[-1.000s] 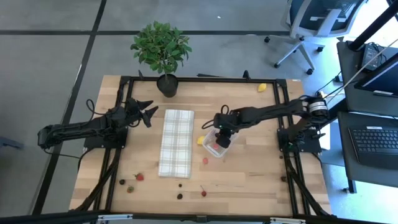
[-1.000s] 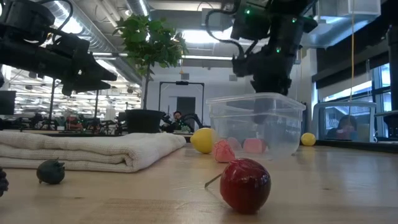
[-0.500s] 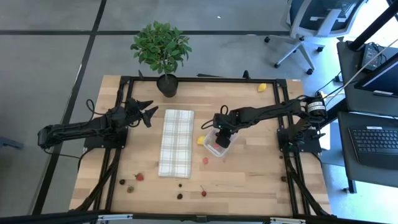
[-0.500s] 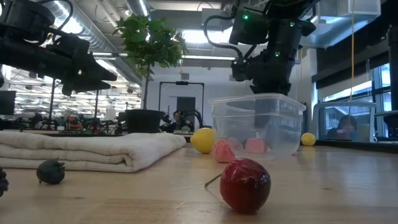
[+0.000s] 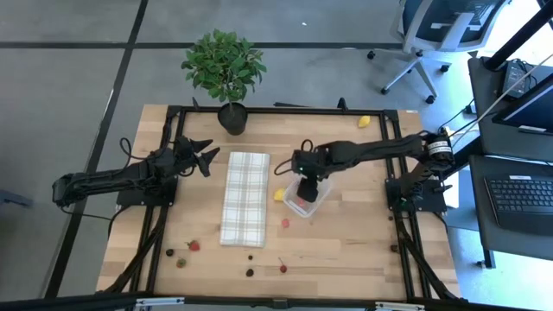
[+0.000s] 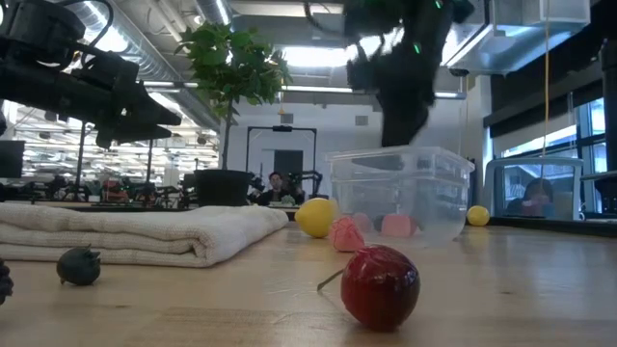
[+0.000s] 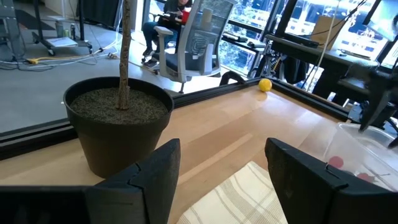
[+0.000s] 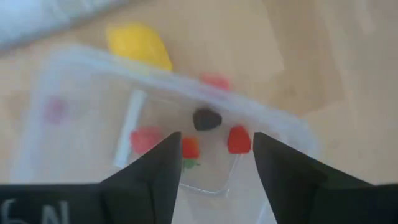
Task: Pick and placing Produce into tupperware
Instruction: Move the transparent bin to the top center of the table
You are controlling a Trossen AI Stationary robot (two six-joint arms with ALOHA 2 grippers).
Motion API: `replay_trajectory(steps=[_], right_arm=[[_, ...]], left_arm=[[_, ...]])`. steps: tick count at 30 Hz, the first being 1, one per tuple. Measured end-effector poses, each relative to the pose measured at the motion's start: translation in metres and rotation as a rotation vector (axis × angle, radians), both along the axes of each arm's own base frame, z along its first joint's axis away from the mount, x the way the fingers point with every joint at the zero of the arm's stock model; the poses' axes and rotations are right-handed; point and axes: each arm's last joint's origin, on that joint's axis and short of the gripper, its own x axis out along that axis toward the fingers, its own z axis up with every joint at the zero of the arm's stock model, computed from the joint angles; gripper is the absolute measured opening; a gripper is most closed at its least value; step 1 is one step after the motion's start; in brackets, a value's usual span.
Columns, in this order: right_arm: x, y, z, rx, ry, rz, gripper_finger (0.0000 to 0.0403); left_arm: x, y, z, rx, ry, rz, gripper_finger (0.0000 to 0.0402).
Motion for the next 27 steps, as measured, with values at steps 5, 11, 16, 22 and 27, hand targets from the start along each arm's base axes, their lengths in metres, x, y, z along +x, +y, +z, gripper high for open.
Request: replay_trajectory(steps=[5,11,16,22,27], right_arm=[[0.013,0.021,0.049,0.069,-0.115,0.100,0.0199],[0.018,0.065,0.062,0.170,-0.224,0.308,0.0182],[0.019,0.094,0.045,0.229,-0.292,0.405,0.0159],[0.016,0.105,0.009,0.251,-0.331,0.407,0.0128],[0.008,0.103,-0.015,0.272,-0.279,0.361,0.0090]], left_arm=[[0.000,0.000,0.000,0.000,0.000,0.000,0.0228],[0.000,0.000,0.000,0.000,0.000,0.000,0.0228],[0.000,0.000,-0.001,-0.004,0.014,0.000,0.0228],[0.000,0.000,-0.002,-0.004,0.017,0.000,0.0228],[0.000,0.000,-0.002,-0.004,0.017,0.000,0.0228]])
